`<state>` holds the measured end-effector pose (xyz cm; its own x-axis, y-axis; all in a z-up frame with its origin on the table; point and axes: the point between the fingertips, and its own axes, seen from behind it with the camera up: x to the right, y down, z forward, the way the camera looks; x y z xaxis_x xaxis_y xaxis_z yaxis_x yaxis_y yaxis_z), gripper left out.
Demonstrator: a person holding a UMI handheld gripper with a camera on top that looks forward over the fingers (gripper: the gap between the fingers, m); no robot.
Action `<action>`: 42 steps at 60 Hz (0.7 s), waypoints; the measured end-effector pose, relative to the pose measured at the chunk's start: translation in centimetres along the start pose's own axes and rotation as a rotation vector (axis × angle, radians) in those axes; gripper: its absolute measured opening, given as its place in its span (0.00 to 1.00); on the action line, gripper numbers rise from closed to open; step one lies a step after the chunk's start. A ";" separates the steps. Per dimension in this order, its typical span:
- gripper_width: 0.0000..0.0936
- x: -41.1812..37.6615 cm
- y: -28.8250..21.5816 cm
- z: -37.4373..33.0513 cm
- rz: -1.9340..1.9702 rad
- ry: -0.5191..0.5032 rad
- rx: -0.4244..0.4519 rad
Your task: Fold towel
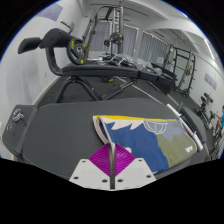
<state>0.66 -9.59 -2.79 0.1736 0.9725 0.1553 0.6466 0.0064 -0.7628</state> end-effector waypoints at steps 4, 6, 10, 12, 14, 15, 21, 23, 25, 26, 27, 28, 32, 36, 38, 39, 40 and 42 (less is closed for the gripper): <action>0.03 -0.1 -0.1 -0.7 -0.048 -0.005 0.001; 0.02 -0.4 -0.1 -1.1 -0.043 -0.019 -0.002; 0.02 -1.8 0.0 -1.4 -0.005 -0.072 -0.027; 0.02 -2.7 -0.6 -2.3 0.021 -0.106 -0.026; 0.02 -3.3 -1.5 -3.4 0.042 -0.141 -0.017; 0.02 -3.5 -2.0 -3.4 0.050 -0.157 -0.011; 0.02 -1.8 -5.6 -7.0 0.111 -0.221 0.039; 0.02 -0.3 -6.7 -8.0 0.128 -0.225 0.052; 0.02 0.7 -8.0 -7.1 0.154 -0.228 0.067; 0.02 1.5 -8.5 -7.5 0.168 -0.233 0.072; 0.02 2.2 -8.8 -7.8 0.181 -0.238 0.073; 0.02 2.3 -8.7 -7.9 0.191 -0.239 0.074; 0.02 5.9 -9.3 -8.9 0.212 -0.234 0.082; 0.03 9.8 -9.6 -7.5 0.192 -0.200 0.083; 0.03 11.7 -9.3 -7.1 0.187 -0.183 0.078; 0.03 12.5 -9.2 -6.8 0.186 -0.177 0.074; 0.03 13.3 -9.1 -6.6 0.186 -0.171 0.072; 0.03 15.0 -8.7 -6.0 0.186 -0.155 0.067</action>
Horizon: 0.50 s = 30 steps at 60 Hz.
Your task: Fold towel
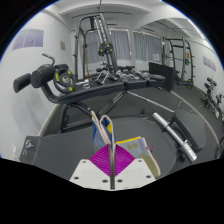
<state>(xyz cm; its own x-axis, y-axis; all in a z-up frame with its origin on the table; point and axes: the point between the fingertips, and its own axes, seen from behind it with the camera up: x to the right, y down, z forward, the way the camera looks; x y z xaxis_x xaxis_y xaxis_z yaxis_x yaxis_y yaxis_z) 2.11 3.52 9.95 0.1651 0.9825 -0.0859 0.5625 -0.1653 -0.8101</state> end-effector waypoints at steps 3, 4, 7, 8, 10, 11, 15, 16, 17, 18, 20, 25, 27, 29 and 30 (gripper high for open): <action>0.03 2.6 0.2 0.6 -0.016 0.030 -0.003; 0.03 3.4 0.2 0.9 -0.025 0.041 -0.002; 0.03 5.7 0.7 2.6 -0.053 0.073 0.000; 0.03 6.4 0.9 2.9 -0.065 0.082 -0.003; 0.03 7.6 1.5 3.4 -0.085 0.097 -0.008; 0.03 8.1 1.8 3.7 -0.095 0.102 -0.010; 0.03 9.7 3.2 4.7 -0.134 0.120 -0.023; 0.03 10.0 3.5 4.8 -0.143 0.122 -0.026; 0.03 10.2 3.8 5.1 -0.152 0.123 -0.030; 0.03 10.3 4.2 5.3 -0.157 0.124 -0.033; 0.03 10.5 4.7 5.7 -0.164 0.126 -0.037; 0.31 11.3 5.1 6.0 -0.173 0.137 -0.024; 0.63 11.8 5.0 5.8 -0.170 0.157 -0.020; 0.94 11.9 4.6 5.2 -0.164 0.167 -0.008; 0.89 12.0 4.3 4.8 -0.158 0.171 -0.002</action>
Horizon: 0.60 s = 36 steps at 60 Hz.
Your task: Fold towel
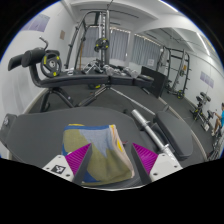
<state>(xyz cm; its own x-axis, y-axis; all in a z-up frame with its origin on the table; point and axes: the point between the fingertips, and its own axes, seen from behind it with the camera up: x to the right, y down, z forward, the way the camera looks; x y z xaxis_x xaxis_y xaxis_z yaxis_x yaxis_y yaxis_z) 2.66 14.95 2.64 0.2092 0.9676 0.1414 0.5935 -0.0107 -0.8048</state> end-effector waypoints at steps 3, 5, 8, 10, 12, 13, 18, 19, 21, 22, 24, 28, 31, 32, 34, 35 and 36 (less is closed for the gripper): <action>0.89 0.0 -0.8 -1.8 0.023 -0.005 0.017; 0.92 0.0 -1.4 -3.4 0.035 -0.012 0.028; 0.92 -0.1 -2.4 -6.2 0.049 -0.019 0.046; 0.91 0.0 -2.9 -8.5 0.048 -0.018 0.053; 0.92 -0.1 -3.3 -11.0 0.043 -0.018 0.058; 0.91 -0.1 -3.5 -12.3 0.042 -0.018 0.063; 0.91 -0.5 -4.5 -19.6 0.040 -0.022 0.095; 0.91 -0.8 -4.6 -21.1 0.037 -0.028 0.102; 0.91 -1.2 -4.6 -23.8 0.035 -0.040 0.113; 0.91 -1.4 -4.5 -25.2 0.036 -0.044 0.117; 0.91 -1.6 -4.6 -27.6 0.048 -0.050 0.123; 0.91 -2.8 -3.6 -32.1 0.054 -0.080 0.128; 0.91 -3.8 -2.6 -34.9 0.069 -0.103 0.122; 0.91 -4.3 -2.3 -35.8 0.068 -0.114 0.119; 0.91 -5.2 -1.8 -37.3 0.057 -0.138 0.119; 0.91 -5.5 -1.5 -38.0 0.052 -0.147 0.120; 0.91 -5.8 -1.2 -38.6 0.051 -0.152 0.120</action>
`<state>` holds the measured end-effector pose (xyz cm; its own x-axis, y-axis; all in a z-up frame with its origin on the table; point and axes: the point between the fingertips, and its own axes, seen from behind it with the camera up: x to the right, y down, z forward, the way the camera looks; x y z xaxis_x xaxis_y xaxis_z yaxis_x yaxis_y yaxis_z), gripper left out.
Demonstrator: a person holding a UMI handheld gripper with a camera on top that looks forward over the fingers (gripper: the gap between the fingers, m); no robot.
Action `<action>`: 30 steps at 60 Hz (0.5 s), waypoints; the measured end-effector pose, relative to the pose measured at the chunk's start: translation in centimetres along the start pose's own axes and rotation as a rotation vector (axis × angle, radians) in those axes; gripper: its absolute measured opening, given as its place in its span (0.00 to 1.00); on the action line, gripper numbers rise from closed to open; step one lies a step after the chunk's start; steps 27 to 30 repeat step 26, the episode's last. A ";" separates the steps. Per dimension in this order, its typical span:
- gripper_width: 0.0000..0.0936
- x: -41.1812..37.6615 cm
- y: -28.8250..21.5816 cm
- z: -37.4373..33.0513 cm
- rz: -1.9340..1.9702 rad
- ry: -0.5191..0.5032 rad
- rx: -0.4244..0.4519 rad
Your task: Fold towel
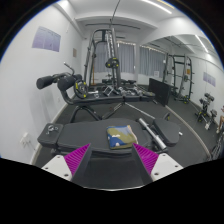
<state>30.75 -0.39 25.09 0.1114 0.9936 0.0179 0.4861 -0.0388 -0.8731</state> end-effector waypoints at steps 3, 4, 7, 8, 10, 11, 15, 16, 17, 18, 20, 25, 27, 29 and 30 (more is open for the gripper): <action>0.91 -0.8 0.6 -1.4 -0.008 -0.009 0.010; 0.91 -0.9 0.5 -2.0 -0.013 -0.007 0.013; 0.91 -1.0 1.0 -2.8 -0.008 0.006 0.022; 0.91 -1.1 1.0 -3.1 -0.008 0.009 0.025; 0.91 -1.0 1.1 -3.6 -0.009 0.022 0.033; 0.91 -1.0 1.4 -3.9 -0.012 0.028 0.036; 0.91 -1.4 1.8 -4.2 0.004 0.017 0.032; 0.91 -1.5 1.9 -4.2 0.006 0.017 0.031; 0.91 -1.5 2.0 -4.2 0.008 0.019 0.029; 0.91 -1.5 2.0 -4.1 0.006 0.022 0.027; 0.91 -1.3 2.2 -4.1 -0.006 0.030 0.026; 0.91 -0.9 2.5 -3.9 -0.019 0.046 0.022; 0.91 -0.9 2.6 -3.8 -0.018 0.045 0.021; 0.91 -0.9 2.6 -3.8 -0.018 0.045 0.021; 0.91 -0.9 2.6 -3.8 -0.018 0.045 0.021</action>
